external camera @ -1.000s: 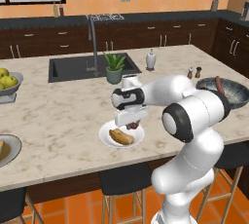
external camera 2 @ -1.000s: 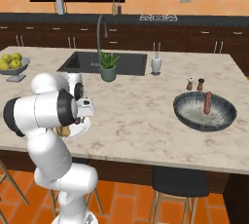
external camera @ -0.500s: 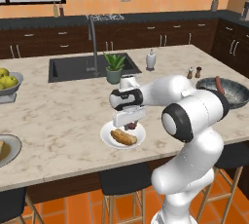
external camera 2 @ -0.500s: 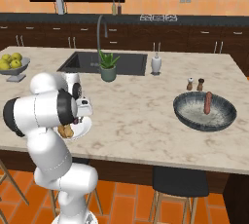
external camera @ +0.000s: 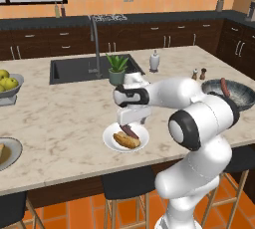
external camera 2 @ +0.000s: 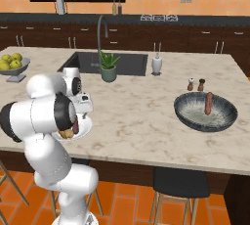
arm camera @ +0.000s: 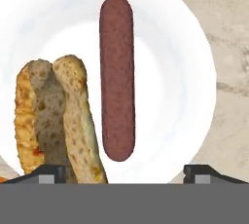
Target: Place one bun and one sausage from the bowl on each plate.
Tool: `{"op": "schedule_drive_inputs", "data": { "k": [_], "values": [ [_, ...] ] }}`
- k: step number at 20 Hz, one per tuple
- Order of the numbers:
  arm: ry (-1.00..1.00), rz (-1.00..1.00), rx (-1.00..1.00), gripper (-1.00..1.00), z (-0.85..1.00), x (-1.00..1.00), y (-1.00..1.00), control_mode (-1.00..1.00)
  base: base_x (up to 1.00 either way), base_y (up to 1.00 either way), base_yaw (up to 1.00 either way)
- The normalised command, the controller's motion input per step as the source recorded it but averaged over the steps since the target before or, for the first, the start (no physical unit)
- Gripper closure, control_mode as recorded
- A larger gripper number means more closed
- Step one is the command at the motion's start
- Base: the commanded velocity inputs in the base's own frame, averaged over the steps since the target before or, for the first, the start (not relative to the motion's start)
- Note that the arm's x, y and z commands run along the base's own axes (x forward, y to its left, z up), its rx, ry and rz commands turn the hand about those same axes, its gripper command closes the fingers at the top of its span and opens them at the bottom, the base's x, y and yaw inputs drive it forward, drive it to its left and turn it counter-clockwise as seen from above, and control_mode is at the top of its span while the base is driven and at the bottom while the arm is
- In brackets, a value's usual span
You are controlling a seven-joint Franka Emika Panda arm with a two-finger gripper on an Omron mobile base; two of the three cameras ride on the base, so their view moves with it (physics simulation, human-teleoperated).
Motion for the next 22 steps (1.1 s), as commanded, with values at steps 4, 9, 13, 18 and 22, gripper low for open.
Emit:
{"op": "schedule_drive_inputs", "data": {
  "k": [4,9,13,18,22],
  "values": [
    [-0.01,0.00,0.00,-1.00,0.91,-0.86,-0.38,-1.00,0.00,0.00,0.00],
    [-0.04,0.00,0.00,-1.00,0.83,-1.00,-0.43,-1.00,0.00,0.00,0.00],
    [-0.14,0.00,0.00,-1.00,0.52,-1.00,-0.42,-1.00,0.00,0.00,0.00],
    [-0.17,0.00,0.02,-1.00,0.16,-0.87,-0.29,-1.00,0.00,0.00,0.00],
    [-0.03,0.00,0.00,-1.00,0.01,-0.06,0.00,-1.00,0.00,0.00,0.00]
  ]
}}
